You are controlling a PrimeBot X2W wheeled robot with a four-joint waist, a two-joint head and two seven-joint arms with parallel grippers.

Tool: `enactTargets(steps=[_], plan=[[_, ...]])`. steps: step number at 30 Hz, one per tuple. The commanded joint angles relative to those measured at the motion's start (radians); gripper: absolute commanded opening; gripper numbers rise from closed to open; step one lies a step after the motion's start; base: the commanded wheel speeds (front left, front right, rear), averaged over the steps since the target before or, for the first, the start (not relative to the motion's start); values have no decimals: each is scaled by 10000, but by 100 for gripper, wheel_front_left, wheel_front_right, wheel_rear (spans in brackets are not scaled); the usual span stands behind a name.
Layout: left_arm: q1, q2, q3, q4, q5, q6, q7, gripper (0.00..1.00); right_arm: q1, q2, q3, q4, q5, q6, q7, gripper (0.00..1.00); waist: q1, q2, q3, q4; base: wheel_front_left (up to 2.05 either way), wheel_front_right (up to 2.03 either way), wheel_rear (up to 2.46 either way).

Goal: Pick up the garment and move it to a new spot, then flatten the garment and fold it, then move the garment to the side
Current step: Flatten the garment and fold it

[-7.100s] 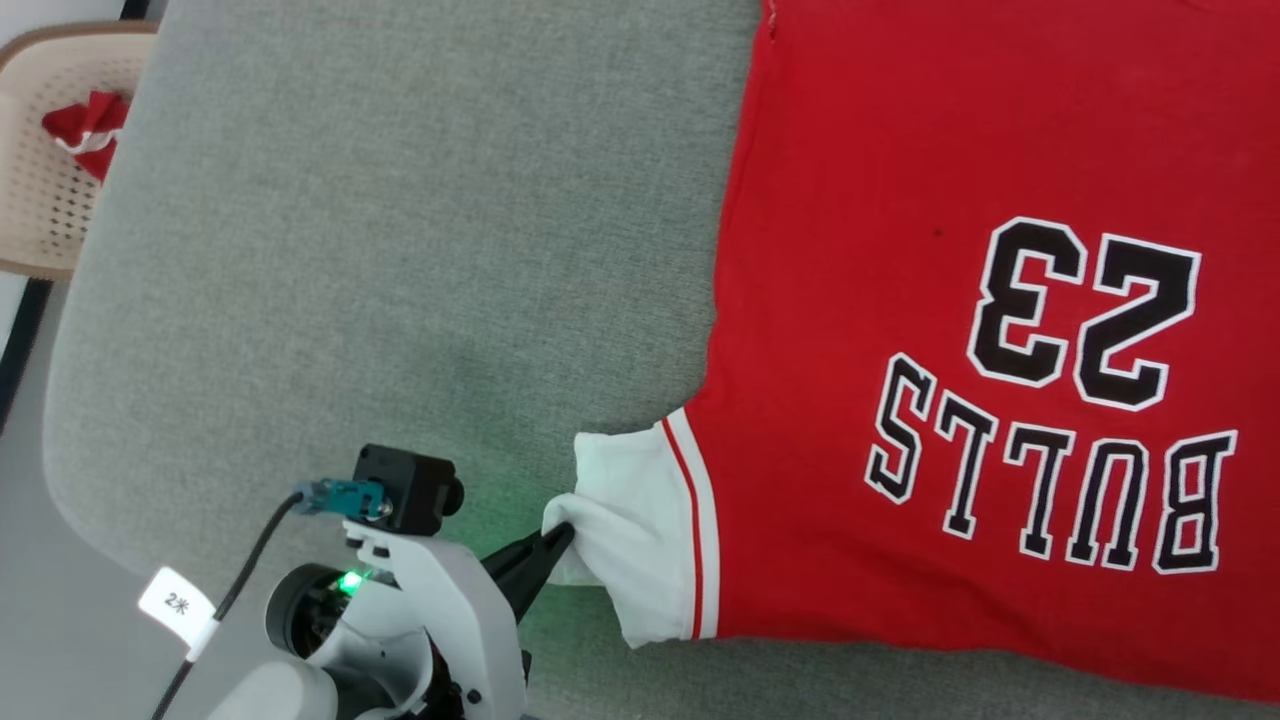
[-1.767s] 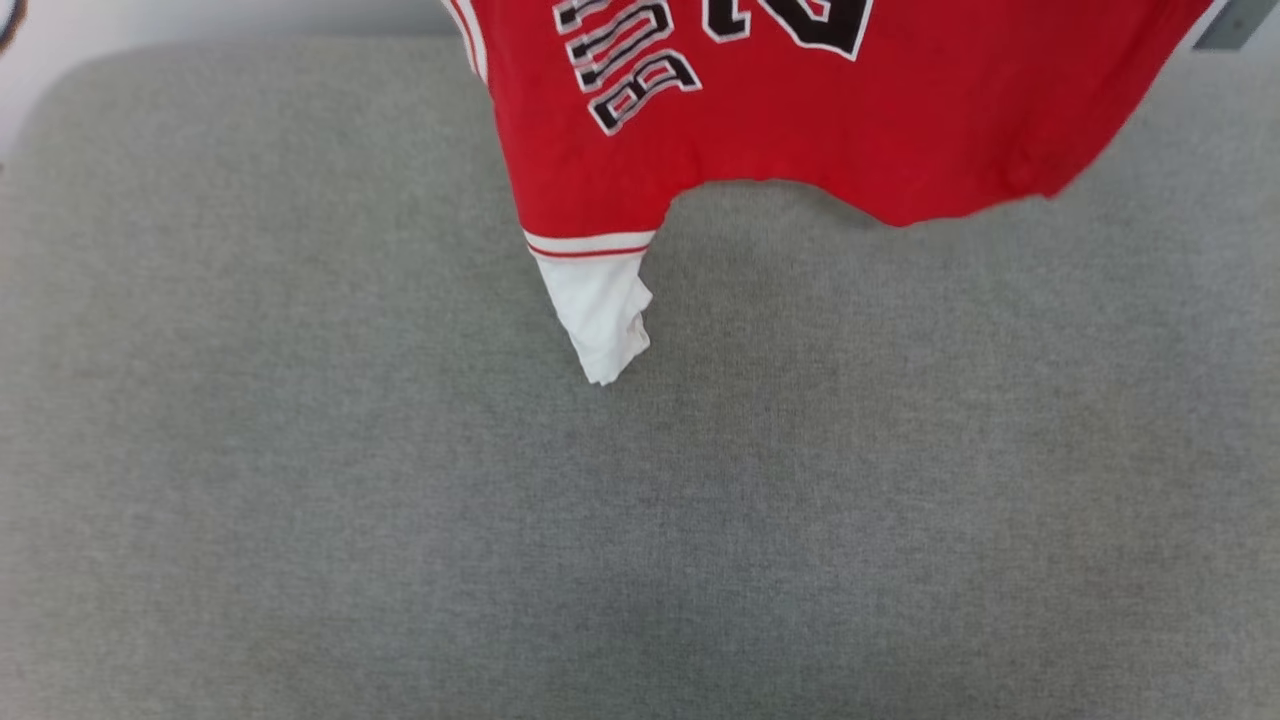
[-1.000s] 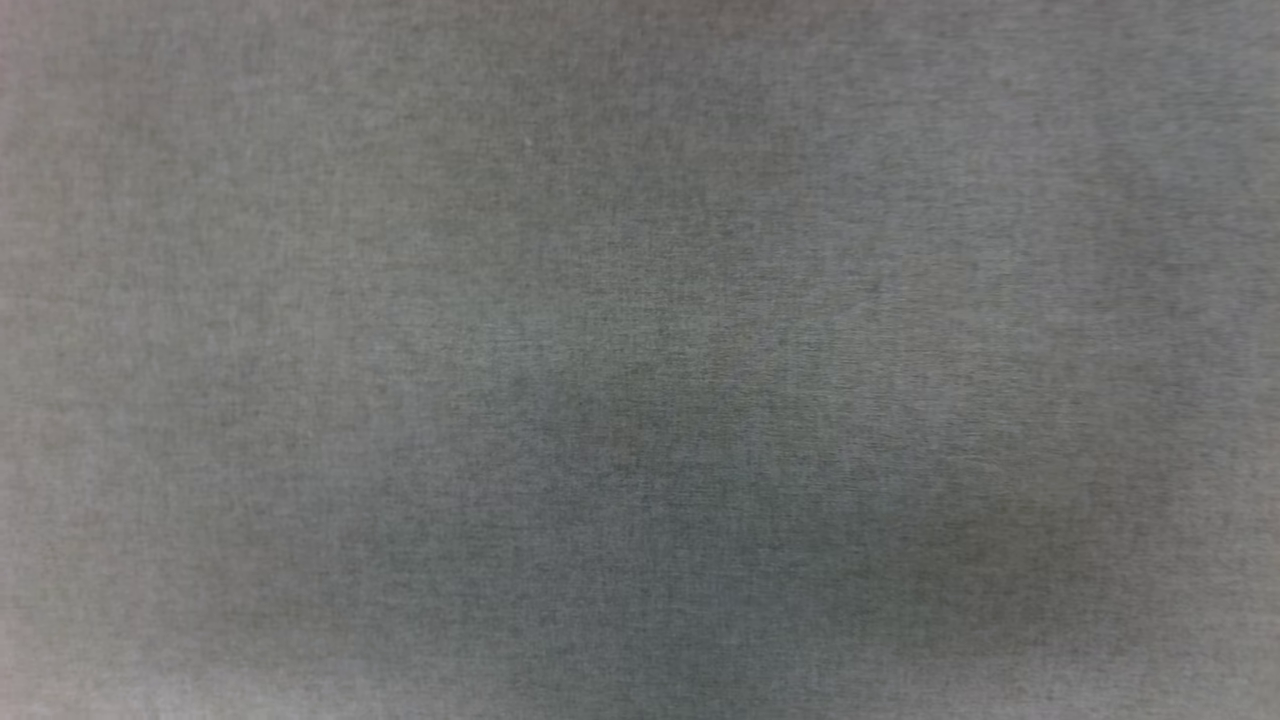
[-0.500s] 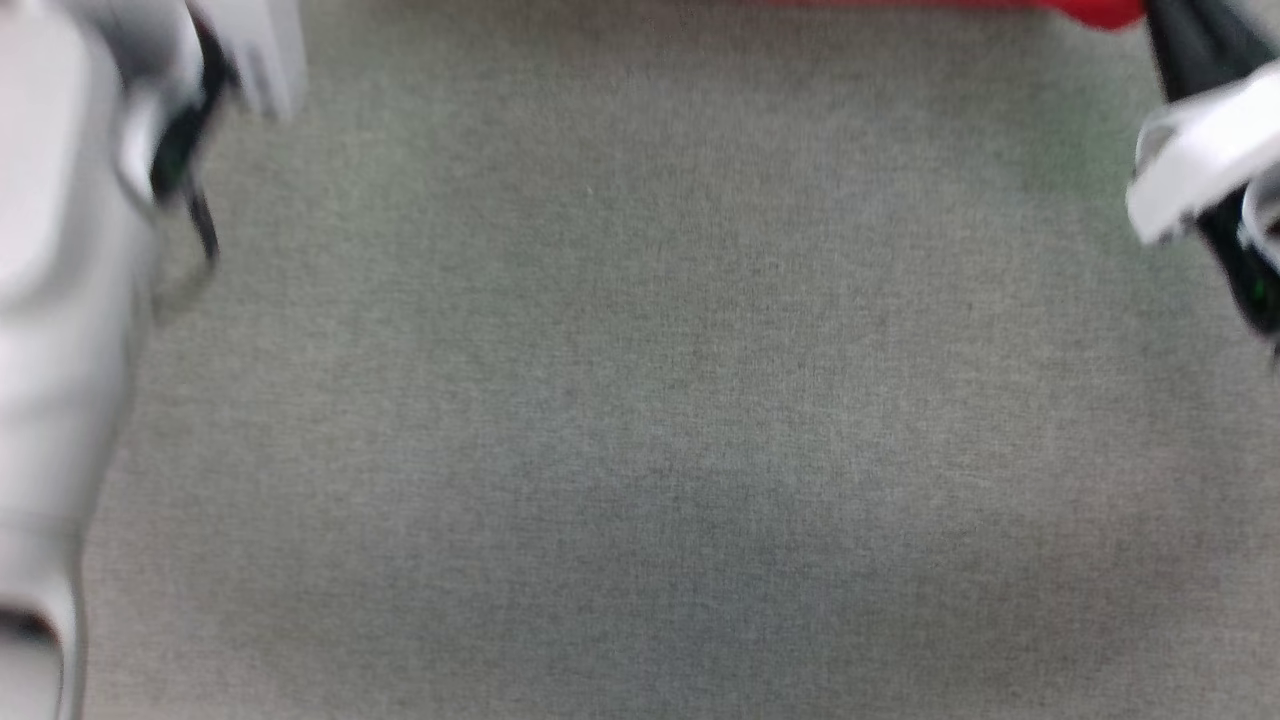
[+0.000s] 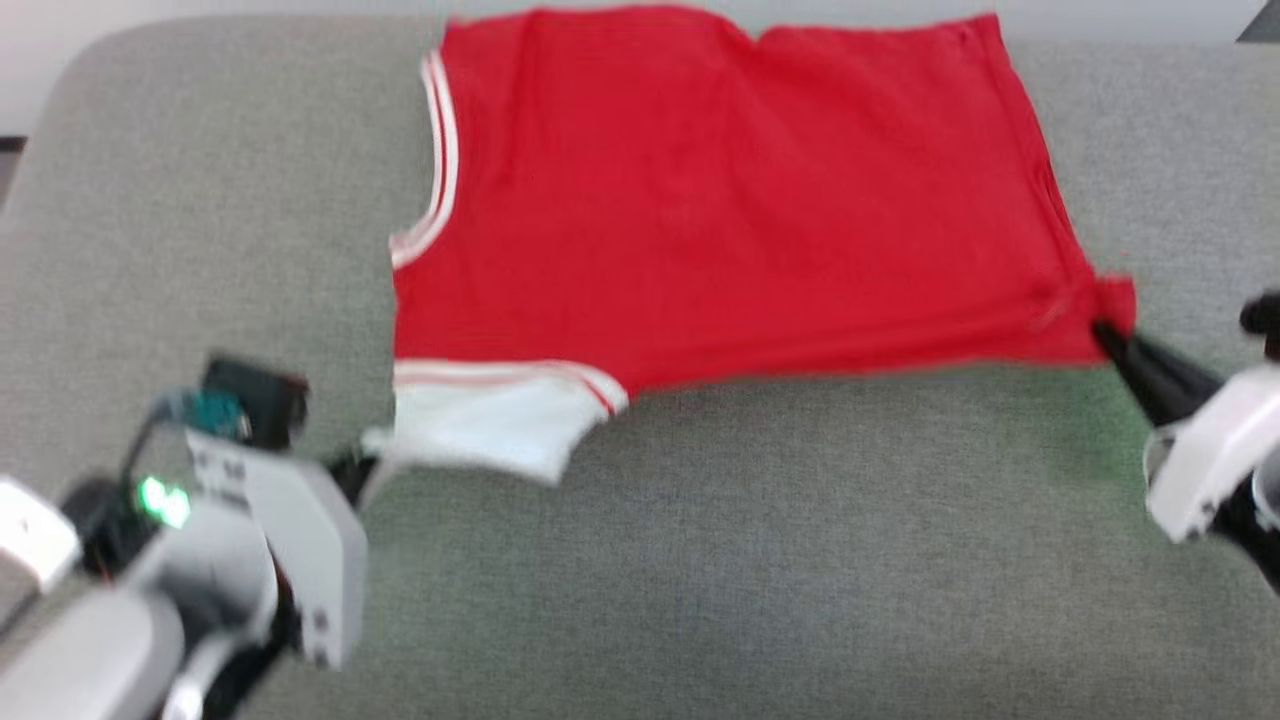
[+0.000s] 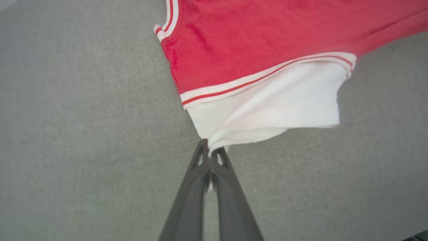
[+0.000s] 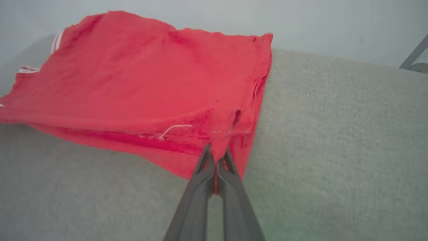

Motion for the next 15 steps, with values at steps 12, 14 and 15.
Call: enactTargets(steps=[12,14,15], plan=[[3650,754,-73,-2621,-1175,1755,894,0,3558,-279,-1457,-2201,595,-18,2379,0,0,0,-487,140,0,0,0],[4003,807,-43,-2817,-1364,1956,978,0,4196,-205,-1736,-2563,705,-18,2753,0,0,0,-492,162,0,0,0],[4152,864,-24,-2901,-1412,2027,1022,0,4492,-156,-1868,-2783,781,-18,2932,0,0,0,-486,161,0,0,0]])
